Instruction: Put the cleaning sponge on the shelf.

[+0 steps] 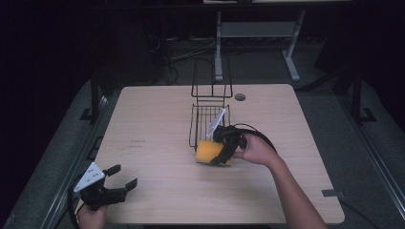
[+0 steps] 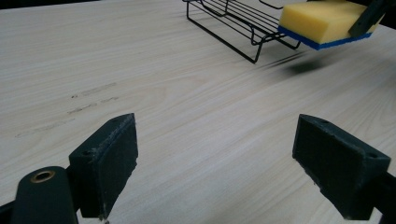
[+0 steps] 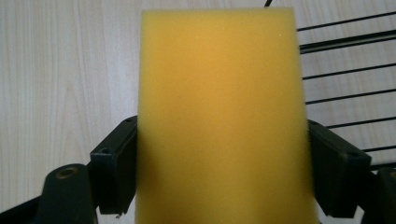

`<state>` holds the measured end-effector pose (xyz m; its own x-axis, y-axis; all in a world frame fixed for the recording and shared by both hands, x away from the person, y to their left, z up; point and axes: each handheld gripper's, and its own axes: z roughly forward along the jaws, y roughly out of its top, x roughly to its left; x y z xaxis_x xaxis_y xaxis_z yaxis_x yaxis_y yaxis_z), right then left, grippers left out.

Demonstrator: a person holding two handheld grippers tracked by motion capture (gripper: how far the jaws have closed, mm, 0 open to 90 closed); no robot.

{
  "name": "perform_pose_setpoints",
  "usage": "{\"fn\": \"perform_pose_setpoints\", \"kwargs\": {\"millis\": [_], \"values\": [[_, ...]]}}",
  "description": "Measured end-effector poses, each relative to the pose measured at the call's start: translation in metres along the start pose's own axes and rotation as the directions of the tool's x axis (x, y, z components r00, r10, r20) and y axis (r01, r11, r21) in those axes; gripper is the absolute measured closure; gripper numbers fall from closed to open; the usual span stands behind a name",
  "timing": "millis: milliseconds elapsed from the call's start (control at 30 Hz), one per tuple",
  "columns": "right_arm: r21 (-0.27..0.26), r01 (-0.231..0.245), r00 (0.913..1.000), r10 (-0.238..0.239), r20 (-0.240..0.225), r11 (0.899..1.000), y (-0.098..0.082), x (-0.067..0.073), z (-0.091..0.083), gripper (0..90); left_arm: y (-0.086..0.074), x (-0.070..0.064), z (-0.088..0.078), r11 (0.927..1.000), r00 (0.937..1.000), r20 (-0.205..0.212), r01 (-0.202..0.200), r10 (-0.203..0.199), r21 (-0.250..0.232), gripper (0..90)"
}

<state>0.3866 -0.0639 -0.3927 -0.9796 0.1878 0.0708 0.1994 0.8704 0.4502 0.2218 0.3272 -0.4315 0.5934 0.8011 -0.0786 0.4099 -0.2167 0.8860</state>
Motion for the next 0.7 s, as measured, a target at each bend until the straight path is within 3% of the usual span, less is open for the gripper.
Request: {"fn": "perform_pose_setpoints", "kwargs": {"millis": [700], "values": [[0.022,-0.033,0.999,0.034,-0.028,0.999,0.016,-0.032,0.001,21.6,-0.001,0.001,-0.001,1.0,1.0,-0.001,0.008,-0.008,-0.001,13.4]]}}
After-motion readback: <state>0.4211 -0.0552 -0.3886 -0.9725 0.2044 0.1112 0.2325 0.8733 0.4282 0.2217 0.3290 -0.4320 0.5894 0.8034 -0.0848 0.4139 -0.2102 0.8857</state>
